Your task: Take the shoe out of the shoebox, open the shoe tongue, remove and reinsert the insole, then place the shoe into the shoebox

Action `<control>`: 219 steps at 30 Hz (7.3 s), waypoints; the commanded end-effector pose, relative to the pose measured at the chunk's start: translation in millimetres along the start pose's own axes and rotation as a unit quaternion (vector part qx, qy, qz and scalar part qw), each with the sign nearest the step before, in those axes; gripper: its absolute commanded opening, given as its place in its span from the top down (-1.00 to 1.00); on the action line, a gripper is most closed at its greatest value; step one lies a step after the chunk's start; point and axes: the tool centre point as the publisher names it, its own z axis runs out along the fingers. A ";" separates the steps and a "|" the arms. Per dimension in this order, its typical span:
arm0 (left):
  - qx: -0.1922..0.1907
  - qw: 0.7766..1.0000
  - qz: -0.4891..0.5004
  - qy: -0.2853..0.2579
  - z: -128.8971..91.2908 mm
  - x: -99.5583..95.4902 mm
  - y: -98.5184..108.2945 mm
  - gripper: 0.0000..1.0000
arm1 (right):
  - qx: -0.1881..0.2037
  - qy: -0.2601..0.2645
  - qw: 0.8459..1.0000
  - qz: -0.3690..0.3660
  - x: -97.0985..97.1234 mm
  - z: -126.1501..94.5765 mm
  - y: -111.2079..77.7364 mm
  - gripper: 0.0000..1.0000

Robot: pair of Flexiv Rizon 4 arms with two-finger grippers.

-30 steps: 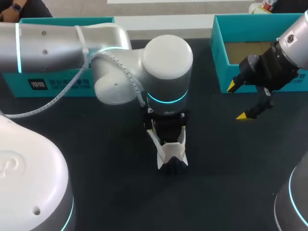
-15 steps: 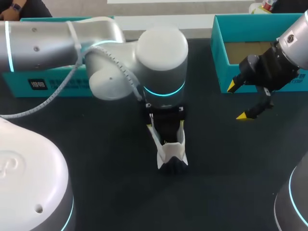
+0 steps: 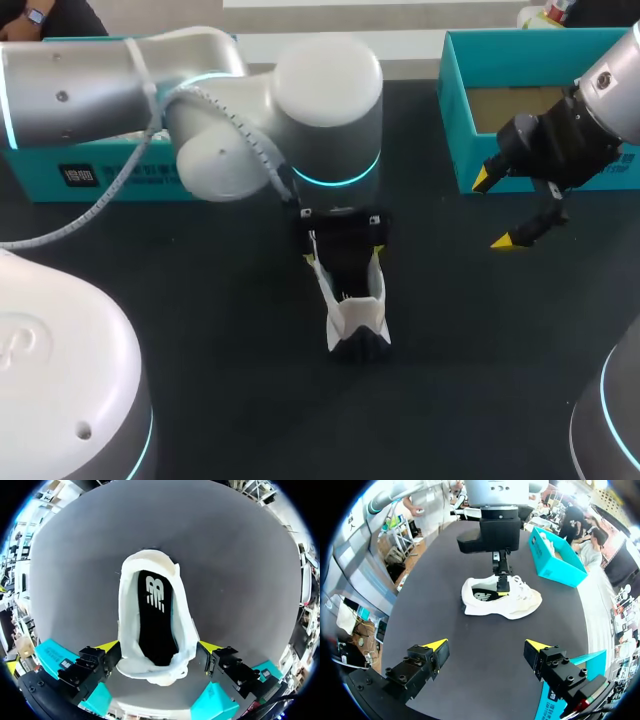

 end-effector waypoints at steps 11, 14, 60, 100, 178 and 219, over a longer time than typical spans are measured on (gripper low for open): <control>0.016 0.999 -0.023 -0.024 -38.0 -2.2 34.7 -1.00 | 0.002 0.000 1.000 0.000 0.0 1.2 0.3 -1.00; 0.018 0.999 -0.023 -0.018 -33.8 -5.4 43.8 -1.00 | 0.002 0.000 1.000 0.000 0.0 1.2 0.3 -1.00; 0.083 0.995 0.058 0.022 11.5 -2.3 16.5 0.02 | 0.002 0.000 1.000 0.000 0.0 1.2 0.3 -1.00; 0.061 0.975 -0.213 0.000 -32.0 20.4 13.8 -1.00 | 0.002 0.000 1.000 0.000 0.0 1.2 0.3 -1.00; 0.100 0.732 -0.672 0.046 19.1 -10.2 -110.7 -0.44 | 0.002 0.000 1.000 0.000 0.0 1.2 0.3 -1.00; 0.140 0.723 -0.661 0.145 14.6 8.8 -115.0 1.00 | 0.002 0.000 1.000 0.000 0.0 1.2 0.3 -1.00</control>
